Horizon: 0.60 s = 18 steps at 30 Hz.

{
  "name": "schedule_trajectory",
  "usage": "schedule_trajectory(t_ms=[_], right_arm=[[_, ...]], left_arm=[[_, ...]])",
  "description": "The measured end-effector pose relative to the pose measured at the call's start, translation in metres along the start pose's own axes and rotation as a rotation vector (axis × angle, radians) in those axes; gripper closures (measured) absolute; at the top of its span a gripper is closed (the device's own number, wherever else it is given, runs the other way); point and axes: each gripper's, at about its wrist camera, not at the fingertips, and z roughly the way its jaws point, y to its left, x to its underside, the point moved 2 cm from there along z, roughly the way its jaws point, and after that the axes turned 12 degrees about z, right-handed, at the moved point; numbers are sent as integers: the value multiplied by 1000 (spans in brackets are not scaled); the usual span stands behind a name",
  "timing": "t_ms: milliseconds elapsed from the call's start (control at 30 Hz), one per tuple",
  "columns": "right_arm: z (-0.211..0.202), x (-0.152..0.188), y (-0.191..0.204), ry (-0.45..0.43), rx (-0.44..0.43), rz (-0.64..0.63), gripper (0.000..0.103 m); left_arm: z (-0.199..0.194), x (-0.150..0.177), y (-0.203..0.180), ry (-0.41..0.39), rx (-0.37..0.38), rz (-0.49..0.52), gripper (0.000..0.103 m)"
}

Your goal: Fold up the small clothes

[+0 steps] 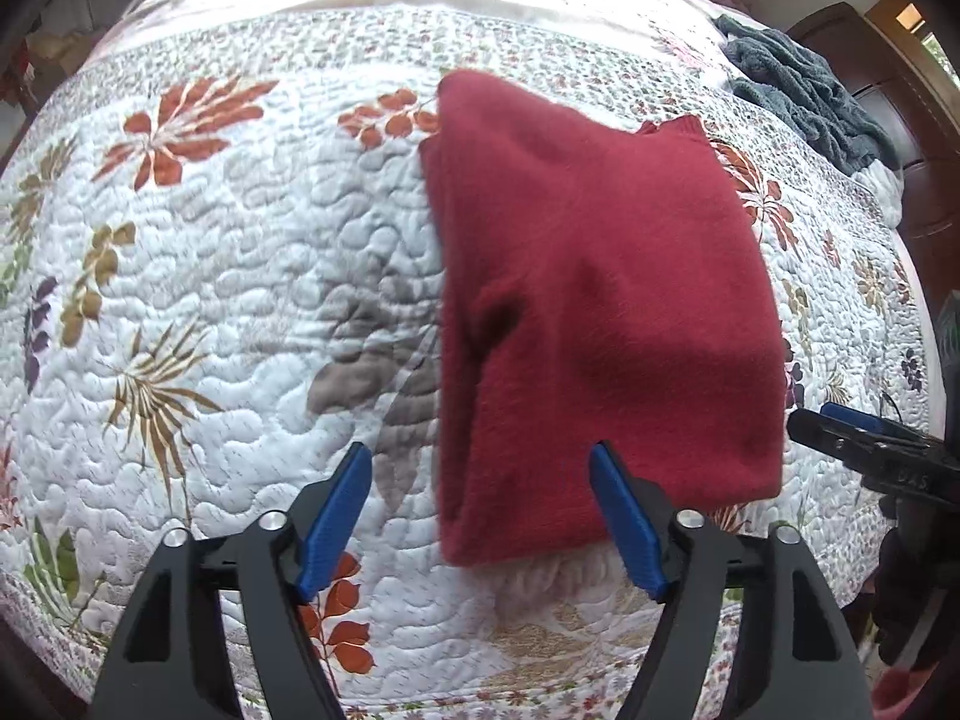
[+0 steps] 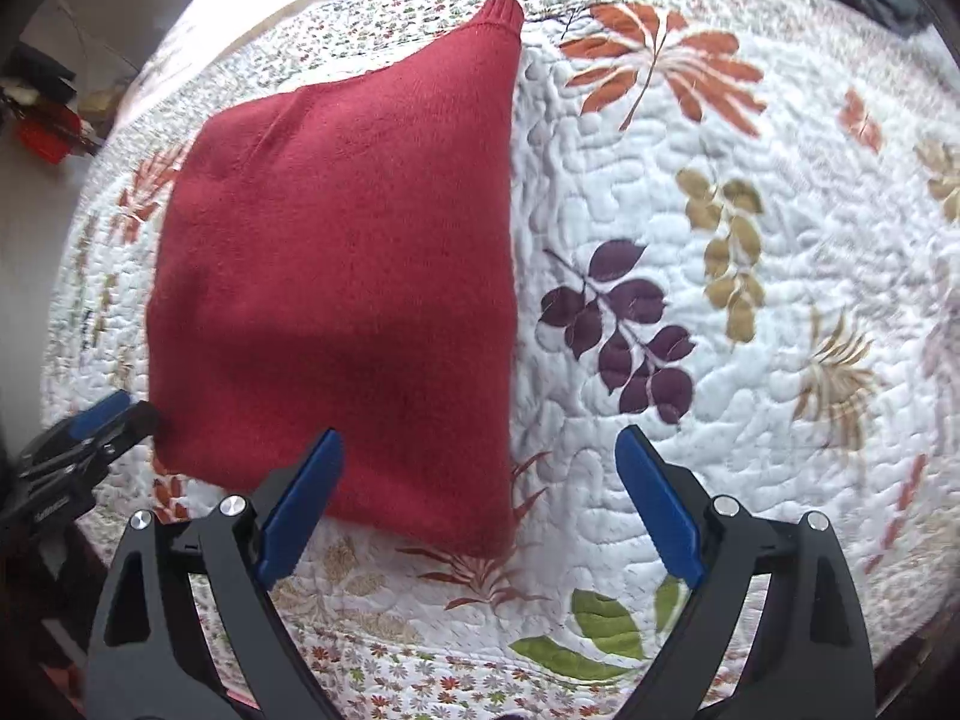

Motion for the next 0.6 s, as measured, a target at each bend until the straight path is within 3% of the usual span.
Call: schedule_trajectory(t_ms=[333, 467, 600], right_arm=[[-14, -13, 17, -50, 47, -5, 8], [-18, -19, 20, -62, 127, -27, 7], [-20, -19, 23, -70, 113, -26, 7]], left_arm=[[-12, -23, -9, -30, -80, 6, 20], [-15, -24, -8, -25, -106, 0, 17], [-14, -24, -9, -15, -121, -4, 17]])
